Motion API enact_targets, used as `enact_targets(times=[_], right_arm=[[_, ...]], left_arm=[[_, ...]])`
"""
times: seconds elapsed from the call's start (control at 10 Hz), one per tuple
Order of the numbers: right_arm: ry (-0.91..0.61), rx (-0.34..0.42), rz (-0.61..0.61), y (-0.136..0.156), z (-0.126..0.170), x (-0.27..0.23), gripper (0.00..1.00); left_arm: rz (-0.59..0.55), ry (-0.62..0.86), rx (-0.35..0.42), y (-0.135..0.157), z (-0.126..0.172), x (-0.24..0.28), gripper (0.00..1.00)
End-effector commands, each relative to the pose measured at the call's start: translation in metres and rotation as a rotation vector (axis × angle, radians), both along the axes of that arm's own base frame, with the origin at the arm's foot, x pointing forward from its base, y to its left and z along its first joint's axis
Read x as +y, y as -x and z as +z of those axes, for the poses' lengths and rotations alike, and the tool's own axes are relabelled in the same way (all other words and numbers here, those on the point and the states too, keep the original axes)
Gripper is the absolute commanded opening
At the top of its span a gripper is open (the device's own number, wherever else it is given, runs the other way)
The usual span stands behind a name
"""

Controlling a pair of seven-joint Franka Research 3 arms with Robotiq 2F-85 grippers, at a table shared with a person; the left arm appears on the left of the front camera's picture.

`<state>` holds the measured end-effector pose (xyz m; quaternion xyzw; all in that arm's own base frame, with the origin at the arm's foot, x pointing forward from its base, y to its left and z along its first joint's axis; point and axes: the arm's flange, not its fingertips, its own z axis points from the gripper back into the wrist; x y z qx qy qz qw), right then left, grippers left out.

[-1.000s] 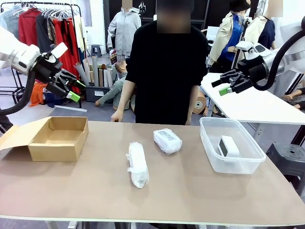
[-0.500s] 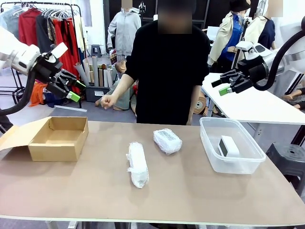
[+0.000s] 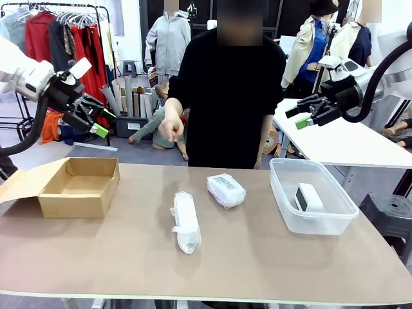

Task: Separate and place wrapped and unwrapped clocks.
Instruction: Pick up the Digital clock indicated by the person.

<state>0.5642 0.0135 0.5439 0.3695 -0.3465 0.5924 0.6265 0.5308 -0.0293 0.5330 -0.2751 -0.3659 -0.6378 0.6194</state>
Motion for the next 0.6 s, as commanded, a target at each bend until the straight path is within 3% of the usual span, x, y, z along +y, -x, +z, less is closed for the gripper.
enact_targets(times=[0.0, 0.5], right_arm=[[0.003, -0.003, -0.002, -0.0001, 0.0004, -0.0005, 1.0], [0.003, -0.003, -0.002, -0.0001, 0.0004, -0.0005, 1.0]], left_arm=[[0.001, -0.001, -0.002, 0.0016, 0.0005, -0.0006, 1.0], [0.001, -0.001, -0.002, 0.0016, 0.0005, -0.0006, 1.0]])
